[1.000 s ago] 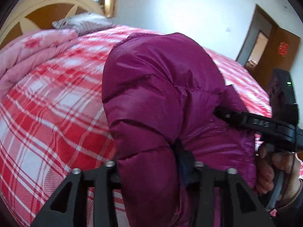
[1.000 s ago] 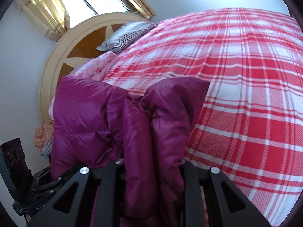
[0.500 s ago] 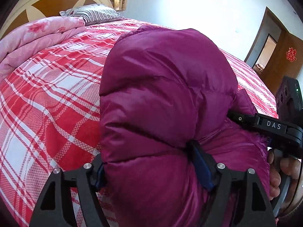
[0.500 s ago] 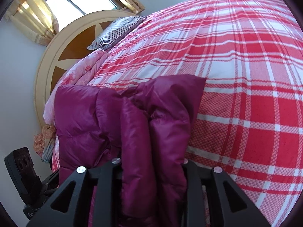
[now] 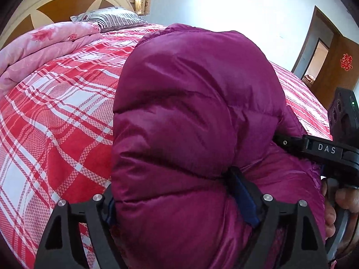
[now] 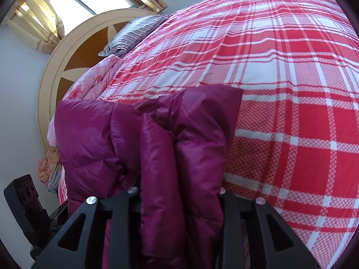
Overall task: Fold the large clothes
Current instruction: 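Open both tools and release the folded jacket onto the bed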
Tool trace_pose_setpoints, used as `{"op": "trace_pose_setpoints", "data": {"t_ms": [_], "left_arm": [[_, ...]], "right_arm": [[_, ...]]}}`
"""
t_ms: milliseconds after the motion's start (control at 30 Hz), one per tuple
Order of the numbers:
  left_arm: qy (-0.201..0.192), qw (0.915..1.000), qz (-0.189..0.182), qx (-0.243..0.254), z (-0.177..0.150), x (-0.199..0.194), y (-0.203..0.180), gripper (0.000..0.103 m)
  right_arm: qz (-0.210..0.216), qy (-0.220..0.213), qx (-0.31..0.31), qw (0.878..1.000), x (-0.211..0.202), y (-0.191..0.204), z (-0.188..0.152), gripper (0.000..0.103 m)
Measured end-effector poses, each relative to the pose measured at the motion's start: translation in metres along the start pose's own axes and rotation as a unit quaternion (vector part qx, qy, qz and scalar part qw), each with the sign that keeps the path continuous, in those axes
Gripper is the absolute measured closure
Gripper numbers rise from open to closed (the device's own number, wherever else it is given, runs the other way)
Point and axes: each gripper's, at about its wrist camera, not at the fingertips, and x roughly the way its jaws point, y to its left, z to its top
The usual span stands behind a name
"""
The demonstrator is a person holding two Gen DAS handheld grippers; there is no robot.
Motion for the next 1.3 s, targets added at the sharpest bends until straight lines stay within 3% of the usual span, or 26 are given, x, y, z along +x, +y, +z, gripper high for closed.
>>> {"op": "trace_pose_setpoints", "data": {"t_ms": [167, 300, 433, 500, 867, 1000, 1133, 1300], "left_arm": [[0.015, 0.9999, 0.000, -0.006, 0.005, -0.005, 0.001, 0.018], [0.014, 0.9997, 0.019, -0.006, 0.008, -0.030, -0.002, 0.018], [-0.027, 0.9995, 0.017, 0.006, 0.010, -0.075, -0.007, 0.018], [-0.043, 0.9989, 0.015, 0.012, 0.010, -0.096, -0.010, 0.018], [-0.129, 0.9908, 0.014, 0.040, 0.010, -0.191, -0.024, 0.018], [-0.146, 0.9879, -0.003, 0.052, 0.011, -0.208, -0.029, 0.018], [-0.149, 0.9871, -0.012, 0.058, 0.011, -0.212, -0.032, 0.017], [-0.153, 0.9864, -0.014, 0.059, 0.011, -0.218, -0.034, 0.017]], "right_arm": [[-0.016, 0.006, -0.008, 1.000, 0.001, 0.006, 0.004, 0.065], [-0.061, -0.016, -0.009, 0.998, -0.017, 0.014, 0.004, 0.038], [-0.052, -0.065, 0.005, 0.997, -0.057, 0.019, 0.003, 0.037], [-0.053, -0.086, 0.005, 0.995, -0.075, 0.026, 0.000, 0.031], [-0.105, -0.155, -0.028, 0.982, -0.148, 0.080, -0.046, 0.026], [-0.127, -0.186, -0.055, 0.973, -0.174, 0.104, -0.059, 0.022], [-0.148, -0.225, -0.095, 0.958, -0.203, 0.131, -0.073, 0.011], [-0.157, -0.253, -0.111, 0.948, -0.223, 0.141, -0.082, 0.008]]}}
